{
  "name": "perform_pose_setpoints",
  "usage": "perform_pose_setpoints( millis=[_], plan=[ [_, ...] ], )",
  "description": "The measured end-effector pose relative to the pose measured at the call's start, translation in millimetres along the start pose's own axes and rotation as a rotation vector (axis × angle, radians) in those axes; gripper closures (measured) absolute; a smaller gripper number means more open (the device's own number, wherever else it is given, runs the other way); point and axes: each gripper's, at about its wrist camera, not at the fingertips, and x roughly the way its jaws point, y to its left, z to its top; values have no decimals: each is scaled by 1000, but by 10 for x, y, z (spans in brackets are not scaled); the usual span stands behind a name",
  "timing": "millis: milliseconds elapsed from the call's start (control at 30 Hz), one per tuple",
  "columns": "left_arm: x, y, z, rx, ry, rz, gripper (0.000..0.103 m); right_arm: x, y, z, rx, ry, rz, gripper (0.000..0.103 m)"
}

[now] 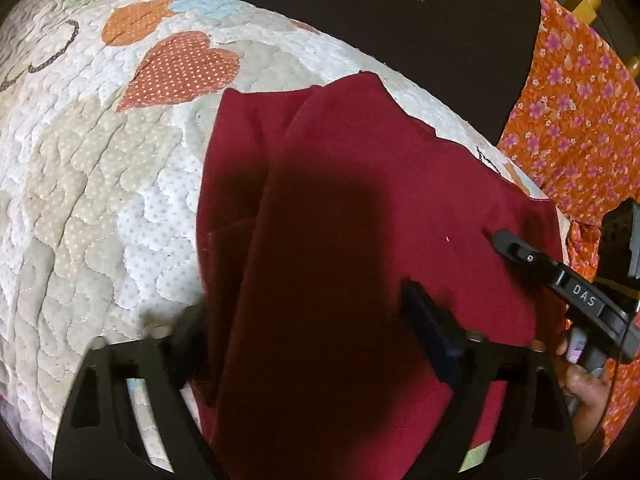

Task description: Fold small clothes

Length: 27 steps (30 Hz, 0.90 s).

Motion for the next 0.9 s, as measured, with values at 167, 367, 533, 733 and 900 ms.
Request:
perform_pose_setpoints(
  millis=[167, 367, 533, 733, 900],
  plan=[
    [-108, 6, 54, -34, 20, -72, 79, 23, -62, -68, 3, -58, 35, 79],
    [-446, -269, 96, -21, -12, -172, 82, 39, -86, -85, 9, -81, 60, 79],
    [-691, -834, 31, 97, -44, -229, 82, 34, -158, -84, 59, -82, 102, 79],
    [-632, -1408, -92, 196, -13, -257, 82, 33, -246, -76, 133, -90, 145, 79],
    [-576, -1423, -157, 172, -8, -265, 82, 18, -373, -90, 185, -78, 208, 84]
  ],
)
